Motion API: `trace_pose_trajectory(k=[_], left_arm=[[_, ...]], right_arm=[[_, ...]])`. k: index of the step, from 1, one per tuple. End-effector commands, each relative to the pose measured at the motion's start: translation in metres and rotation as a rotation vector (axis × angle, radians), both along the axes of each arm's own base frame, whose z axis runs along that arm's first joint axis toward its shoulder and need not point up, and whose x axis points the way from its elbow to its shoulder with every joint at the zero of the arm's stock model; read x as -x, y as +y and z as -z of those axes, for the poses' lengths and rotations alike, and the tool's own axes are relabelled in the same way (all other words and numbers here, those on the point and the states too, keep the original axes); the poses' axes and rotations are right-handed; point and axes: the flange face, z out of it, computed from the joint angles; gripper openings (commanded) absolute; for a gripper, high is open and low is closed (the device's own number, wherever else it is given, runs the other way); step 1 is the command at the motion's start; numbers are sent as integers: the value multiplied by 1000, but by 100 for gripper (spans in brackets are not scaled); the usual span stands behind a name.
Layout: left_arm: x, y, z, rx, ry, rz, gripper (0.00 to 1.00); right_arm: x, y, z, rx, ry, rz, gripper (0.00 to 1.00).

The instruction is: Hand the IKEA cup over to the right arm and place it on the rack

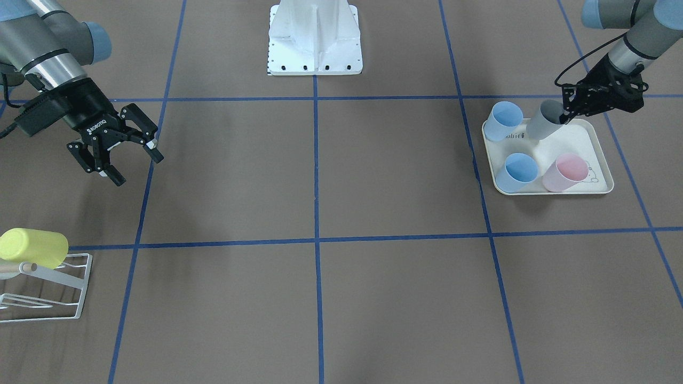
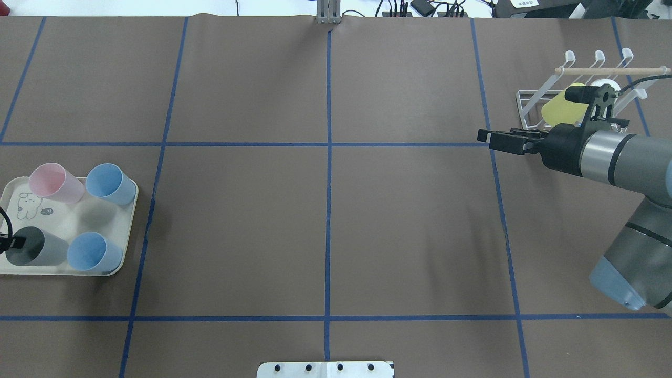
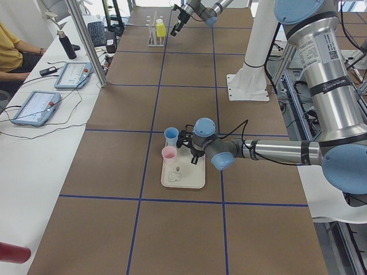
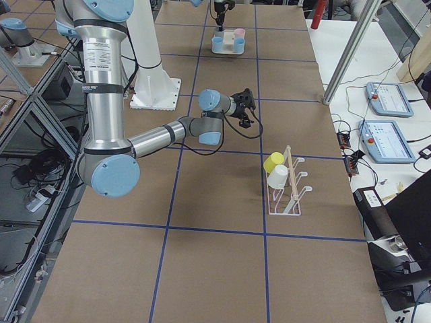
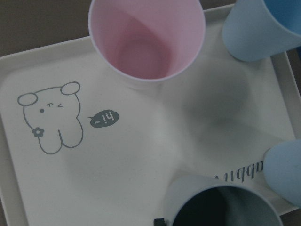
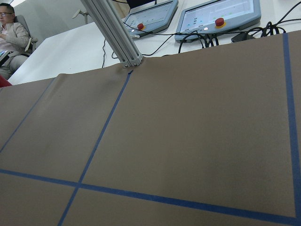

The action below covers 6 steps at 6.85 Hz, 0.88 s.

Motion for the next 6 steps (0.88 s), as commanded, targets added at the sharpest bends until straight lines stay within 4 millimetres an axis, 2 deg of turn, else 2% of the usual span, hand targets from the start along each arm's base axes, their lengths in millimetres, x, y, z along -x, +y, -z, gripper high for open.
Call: trace_pose_trajectory(k=[1,2,3,4,5,6], left_arm=[[46,-14,29,-52,23,121,0],[68,-24,37,-64,29,187,0],[77,-46,55,-102,47,237,0],[81,-85,91,-127,78,297,0],[64,-130,147,-87,132,348,0],[49,-159,199,-48,210,397,0]], right_arm=[[0,0,-1,1,1,0,100],[0,0,0,0,0,0,100],[0,0,1,18,-17,-4,100],[0,1,4,45,-50,-8,100],[-1,2,7,49,-68,-11,100],[0,1,14,87,-114,-17,100]])
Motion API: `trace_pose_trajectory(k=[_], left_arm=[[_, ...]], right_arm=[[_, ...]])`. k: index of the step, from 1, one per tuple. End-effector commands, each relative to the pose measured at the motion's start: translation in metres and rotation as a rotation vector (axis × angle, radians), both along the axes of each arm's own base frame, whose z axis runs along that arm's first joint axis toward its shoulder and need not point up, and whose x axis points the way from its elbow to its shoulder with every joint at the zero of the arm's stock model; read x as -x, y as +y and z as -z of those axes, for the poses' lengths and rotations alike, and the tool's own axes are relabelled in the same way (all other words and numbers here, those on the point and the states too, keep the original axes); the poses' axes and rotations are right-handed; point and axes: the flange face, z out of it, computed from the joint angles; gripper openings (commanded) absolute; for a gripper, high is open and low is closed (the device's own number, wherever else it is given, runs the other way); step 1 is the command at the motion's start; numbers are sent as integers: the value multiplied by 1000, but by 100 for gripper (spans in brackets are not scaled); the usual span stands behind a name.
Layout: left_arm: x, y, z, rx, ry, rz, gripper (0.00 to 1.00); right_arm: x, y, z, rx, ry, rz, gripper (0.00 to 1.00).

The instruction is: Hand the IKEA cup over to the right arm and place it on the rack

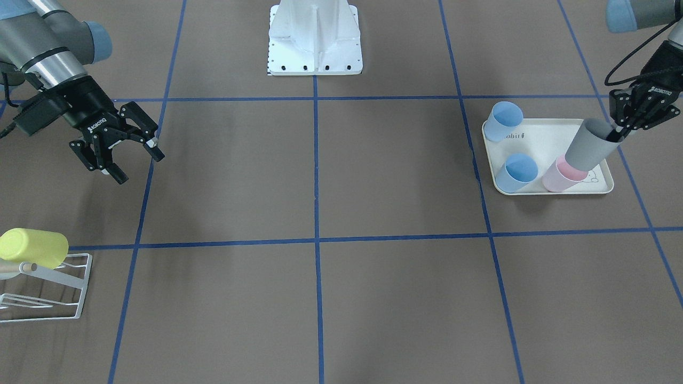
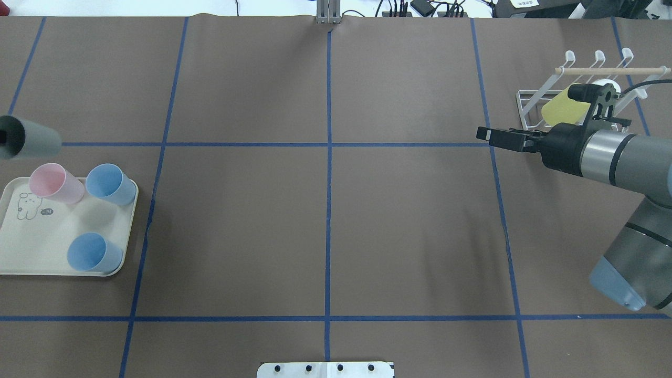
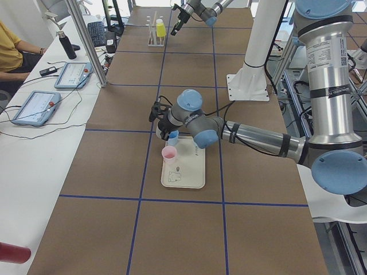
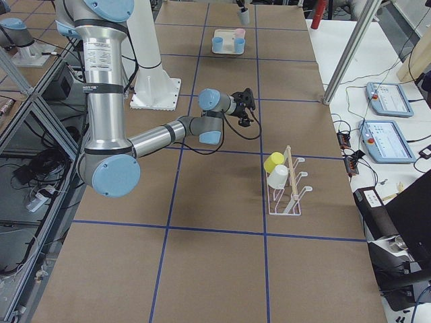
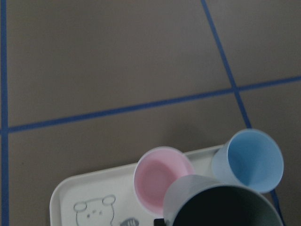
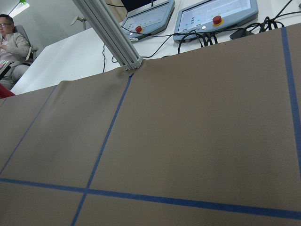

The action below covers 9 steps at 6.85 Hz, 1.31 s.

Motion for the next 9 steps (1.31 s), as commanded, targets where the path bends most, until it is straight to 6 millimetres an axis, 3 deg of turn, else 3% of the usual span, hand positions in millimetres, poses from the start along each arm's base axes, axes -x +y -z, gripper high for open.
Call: trace_pose_trajectory(k=[1,4,5,6,7,8,9], left_arm=[[-32,-50,104,67,190,73,0],[-175,-33,244,249,499,60,0],[-223,-23,279,269,587,85,0],[-250,-22,299,301,705,84,0],[-258,-27,289,288,821,53,0],[-274,-35,264,297,972,60,0],[-291,-31,248,280,1088,45,0]], right_arm=[[4,-3,19,56,-91,-10,100],[17,-8,62,134,-254,-7,100],[21,-2,77,167,-314,-13,100],[26,-1,96,178,-373,-22,100],[35,1,111,205,-430,-23,100],[47,5,131,247,-510,-26,100],[63,14,165,273,-620,-27,100]])
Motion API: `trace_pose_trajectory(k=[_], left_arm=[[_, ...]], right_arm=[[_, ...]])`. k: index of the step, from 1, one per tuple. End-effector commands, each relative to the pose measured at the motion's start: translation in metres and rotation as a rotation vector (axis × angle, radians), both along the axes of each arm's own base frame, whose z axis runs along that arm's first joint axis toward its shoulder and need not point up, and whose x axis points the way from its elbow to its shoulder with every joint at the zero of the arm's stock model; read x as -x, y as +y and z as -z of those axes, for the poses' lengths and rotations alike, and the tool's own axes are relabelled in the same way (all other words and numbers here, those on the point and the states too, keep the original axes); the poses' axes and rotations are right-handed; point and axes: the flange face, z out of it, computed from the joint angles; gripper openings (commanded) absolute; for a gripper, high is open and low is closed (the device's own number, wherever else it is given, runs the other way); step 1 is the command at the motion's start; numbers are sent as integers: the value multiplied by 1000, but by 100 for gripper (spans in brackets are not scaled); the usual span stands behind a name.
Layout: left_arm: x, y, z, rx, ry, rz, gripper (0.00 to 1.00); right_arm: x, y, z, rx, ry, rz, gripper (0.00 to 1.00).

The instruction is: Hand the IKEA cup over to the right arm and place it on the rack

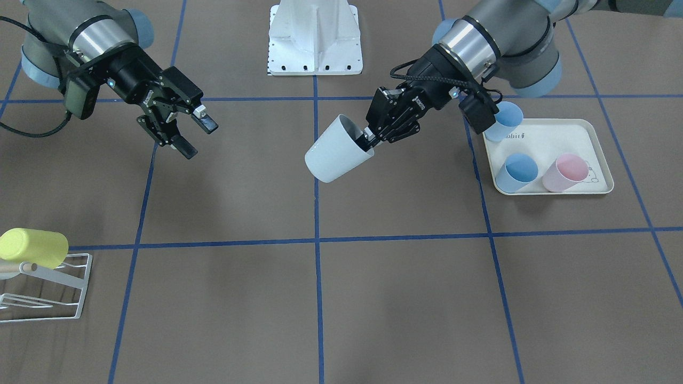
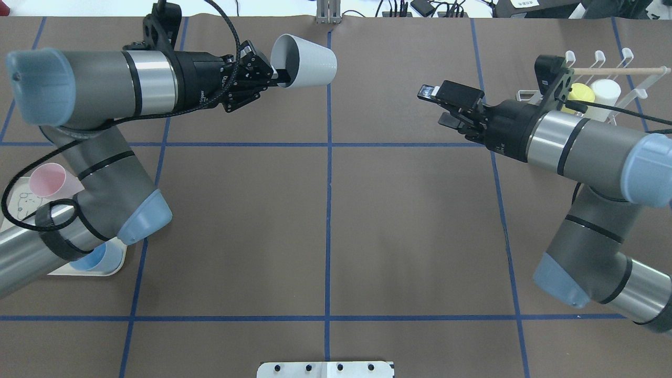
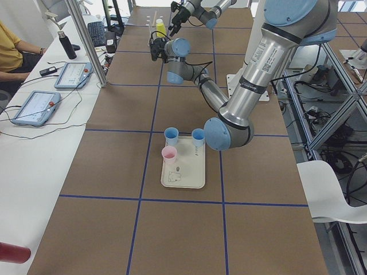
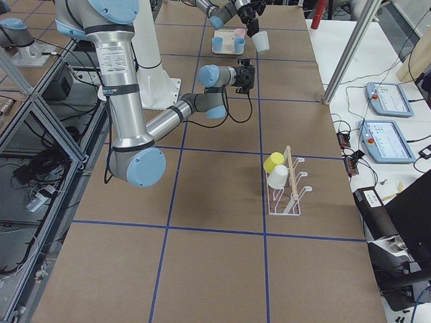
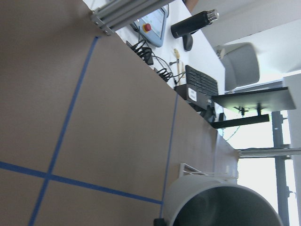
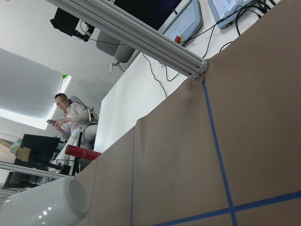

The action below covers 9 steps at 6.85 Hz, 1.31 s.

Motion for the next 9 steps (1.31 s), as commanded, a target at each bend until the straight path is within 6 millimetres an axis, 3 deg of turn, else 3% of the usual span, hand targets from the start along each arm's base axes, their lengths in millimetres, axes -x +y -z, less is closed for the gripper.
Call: trace_pose_trajectory(k=[1,3,5,9], left_arm=[[-19,1,-26,-14,157,9,0],[-13,6,-21,29,257,-29,0],[-12,8,-19,50,292,-46,0],[-5,16,-18,91,407,-105,0]], right_arm=[[33,19,57,76,-202,-12,100],[38,26,85,119,-312,9,100],[35,24,100,172,-400,2,100],[36,22,103,244,-469,11,99]])
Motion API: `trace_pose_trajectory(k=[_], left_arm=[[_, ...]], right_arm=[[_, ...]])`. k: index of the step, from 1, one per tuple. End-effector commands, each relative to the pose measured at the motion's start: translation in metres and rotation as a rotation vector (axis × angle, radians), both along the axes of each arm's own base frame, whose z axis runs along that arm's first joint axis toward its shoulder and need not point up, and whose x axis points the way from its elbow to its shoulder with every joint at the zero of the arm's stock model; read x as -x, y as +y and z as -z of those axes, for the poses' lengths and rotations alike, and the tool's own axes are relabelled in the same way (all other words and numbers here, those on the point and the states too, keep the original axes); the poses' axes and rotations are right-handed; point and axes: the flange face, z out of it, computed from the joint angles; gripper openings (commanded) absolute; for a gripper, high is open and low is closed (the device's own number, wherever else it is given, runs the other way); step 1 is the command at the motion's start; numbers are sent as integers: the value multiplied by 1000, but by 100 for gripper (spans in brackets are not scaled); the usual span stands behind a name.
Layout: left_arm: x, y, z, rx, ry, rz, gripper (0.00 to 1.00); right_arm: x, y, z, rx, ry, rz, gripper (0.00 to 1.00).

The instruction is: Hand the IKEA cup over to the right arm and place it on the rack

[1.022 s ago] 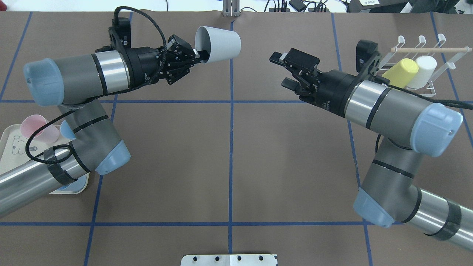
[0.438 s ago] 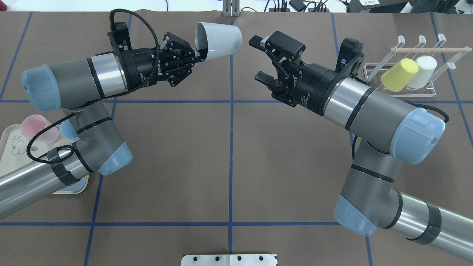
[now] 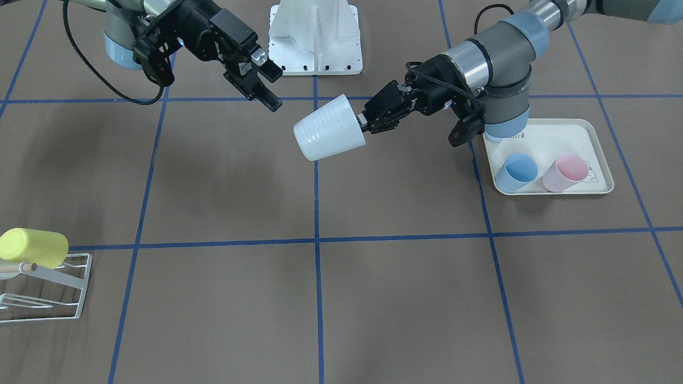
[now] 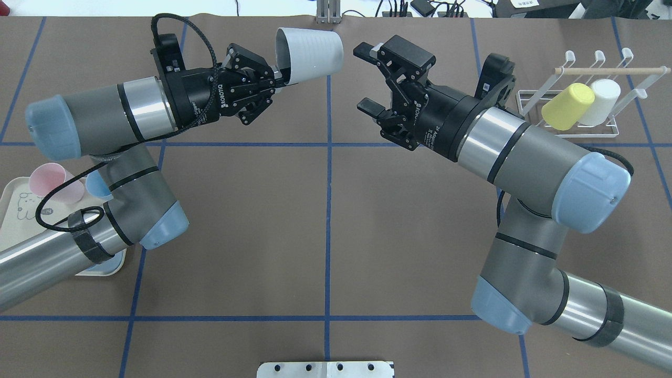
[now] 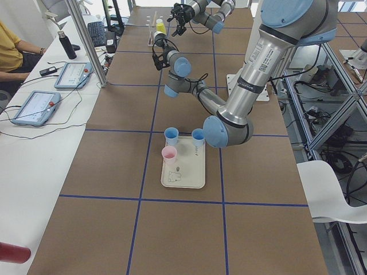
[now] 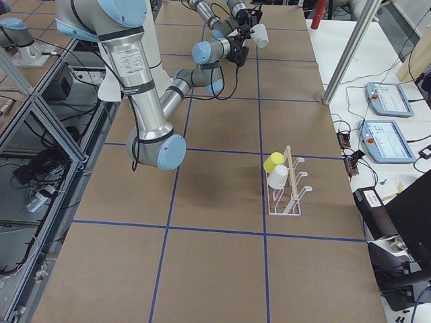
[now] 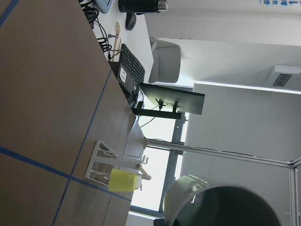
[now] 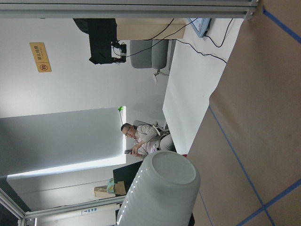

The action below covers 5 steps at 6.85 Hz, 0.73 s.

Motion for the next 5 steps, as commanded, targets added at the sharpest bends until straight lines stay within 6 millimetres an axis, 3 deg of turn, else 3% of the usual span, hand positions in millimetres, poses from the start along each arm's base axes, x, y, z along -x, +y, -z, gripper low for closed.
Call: trace_pose_trajectory(k=[1,5], left_arm=[[-3,9,3,29,58,-51,0],[-16,22,17,61,113,-86,0]], right_arm=[[1,-1,1,35,-34,13,99],[4,0,4,63,-66,32,99]])
